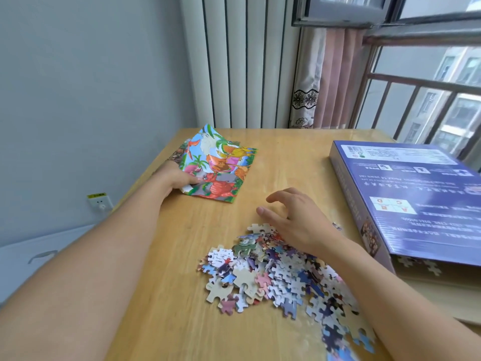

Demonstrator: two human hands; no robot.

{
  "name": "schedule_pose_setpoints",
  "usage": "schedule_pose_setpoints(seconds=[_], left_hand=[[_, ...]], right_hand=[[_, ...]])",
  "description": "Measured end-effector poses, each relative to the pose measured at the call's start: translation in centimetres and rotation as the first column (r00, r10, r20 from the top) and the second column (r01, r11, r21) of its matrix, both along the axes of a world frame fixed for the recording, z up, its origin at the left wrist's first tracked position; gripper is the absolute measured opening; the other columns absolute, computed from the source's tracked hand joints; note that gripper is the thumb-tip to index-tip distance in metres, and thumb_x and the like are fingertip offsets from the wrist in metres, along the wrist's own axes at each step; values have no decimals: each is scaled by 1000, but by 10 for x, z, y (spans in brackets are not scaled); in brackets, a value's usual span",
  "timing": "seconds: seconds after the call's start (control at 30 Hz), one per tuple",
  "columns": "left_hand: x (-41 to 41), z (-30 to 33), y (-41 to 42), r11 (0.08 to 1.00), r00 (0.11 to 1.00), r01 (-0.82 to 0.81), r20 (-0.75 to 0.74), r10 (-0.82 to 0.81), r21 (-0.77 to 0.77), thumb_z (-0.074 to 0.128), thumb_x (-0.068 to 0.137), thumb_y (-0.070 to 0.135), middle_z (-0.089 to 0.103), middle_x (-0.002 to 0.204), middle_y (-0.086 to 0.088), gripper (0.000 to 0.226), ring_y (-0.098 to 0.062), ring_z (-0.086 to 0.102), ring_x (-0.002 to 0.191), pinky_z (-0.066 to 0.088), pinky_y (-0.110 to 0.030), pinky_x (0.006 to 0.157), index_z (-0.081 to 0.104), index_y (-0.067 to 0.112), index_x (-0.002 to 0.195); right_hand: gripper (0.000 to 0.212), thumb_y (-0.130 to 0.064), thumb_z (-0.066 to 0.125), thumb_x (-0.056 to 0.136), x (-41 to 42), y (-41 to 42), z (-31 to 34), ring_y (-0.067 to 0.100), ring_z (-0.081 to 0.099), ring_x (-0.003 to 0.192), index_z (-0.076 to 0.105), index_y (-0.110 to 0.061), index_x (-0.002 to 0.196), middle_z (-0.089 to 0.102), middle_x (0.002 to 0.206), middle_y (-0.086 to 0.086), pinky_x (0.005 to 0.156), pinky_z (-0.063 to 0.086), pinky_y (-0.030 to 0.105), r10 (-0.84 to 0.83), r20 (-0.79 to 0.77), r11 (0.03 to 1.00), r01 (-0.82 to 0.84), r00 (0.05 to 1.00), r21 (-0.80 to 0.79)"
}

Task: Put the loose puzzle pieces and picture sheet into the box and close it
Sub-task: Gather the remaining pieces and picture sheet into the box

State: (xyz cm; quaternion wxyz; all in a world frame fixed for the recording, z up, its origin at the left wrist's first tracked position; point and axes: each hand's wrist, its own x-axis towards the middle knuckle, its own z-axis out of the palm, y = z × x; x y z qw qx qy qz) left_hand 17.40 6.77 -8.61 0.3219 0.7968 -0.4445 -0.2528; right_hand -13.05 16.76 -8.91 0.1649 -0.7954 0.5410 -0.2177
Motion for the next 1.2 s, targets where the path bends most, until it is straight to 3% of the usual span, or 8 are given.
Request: schedule_pose_setpoints(seconds=[0.23, 0.37, 0.57, 0.73, 0.83, 0.93, 1.1, 1.2], left_hand=[[2, 7, 26, 987, 998, 13, -55, -23, -163, 85, 72, 16, 73, 100, -3, 22, -22, 68, 93, 56, -33, 88, 71, 20, 88], [20, 14, 26, 966, 980, -121, 125, 152, -228, 86, 71, 29, 72, 98, -6, 25, -27, 67, 94, 52, -30, 79, 70, 18, 86], [31, 14, 1, 991, 939, -91, 341, 52, 99, 84, 55, 69, 65, 121, -11, 86, -31, 61, 113, 51, -34, 91, 64, 11, 116], [22, 38, -9, 974, 945, -52, 327, -24, 221, 83, 72, 52, 59, 129, -12, 78, -29, 57, 117, 44, -33, 92, 58, 2, 127], [30, 28, -14, 963, 982, -2, 182, -48, 268, 86, 74, 36, 62, 121, -12, 57, -26, 54, 100, 41, -33, 86, 63, 2, 113], [39, 26, -13, 976, 999, 51, 7, -53, 212, 84, 77, 33, 67, 112, -13, 55, -25, 57, 92, 44, -33, 81, 65, -1, 115], [25, 23, 27, 972, 944, 216, -276, -183, 95, 81, 80, 10, 74, 107, -10, 25, -24, 69, 90, 54, -38, 93, 70, 11, 102], [11, 11, 59, 985, 922, 172, -352, -158, 7, 85, 73, 6, 76, 88, -5, 44, -16, 72, 72, 60, -29, 73, 65, 9, 112]], right_hand=[[57, -65, 49, 93, 0, 4, -1, 20, 53, 121, 62, -22, 127, 56, 130, -1, 98, 47, 39, 22, -26, 1000, -22, 999, 19], [54, -64, 50, 93, -1, 3, -3, 18, 54, 117, 63, -24, 126, 55, 132, -5, 95, 47, 36, 4, 4, 1000, -4, 1000, 1], [58, -68, 51, 89, -2, -3, -5, 20, 55, 111, 62, -26, 127, 51, 133, -7, 94, 48, 38, -22, 41, 1000, 23, 999, -20], [59, -70, 48, 88, -3, -3, -7, 19, 52, 118, 62, -26, 126, 51, 134, -6, 98, 49, 39, -9, 39, 999, 11, 999, -43], [58, -68, 49, 89, -2, -3, -7, 18, 49, 122, 62, -25, 126, 51, 134, -6, 98, 49, 39, -3, 43, 999, 5, 999, -47], [55, -64, 52, 90, -3, -3, -3, 19, 48, 124, 63, -24, 126, 51, 134, -5, 99, 48, 39, -13, 55, 998, 16, 998, -57], [45, -53, 56, 95, -1, 4, 10, 17, 54, 118, 65, -21, 125, 57, 129, -1, 85, 36, 24, 39, 17, 998, -39, 999, -44], [52, -57, 62, 90, -7, 17, 34, 17, 55, 119, 63, -23, 129, 60, 127, -1, 83, 33, 21, 98, -38, 995, -98, 994, -5]])
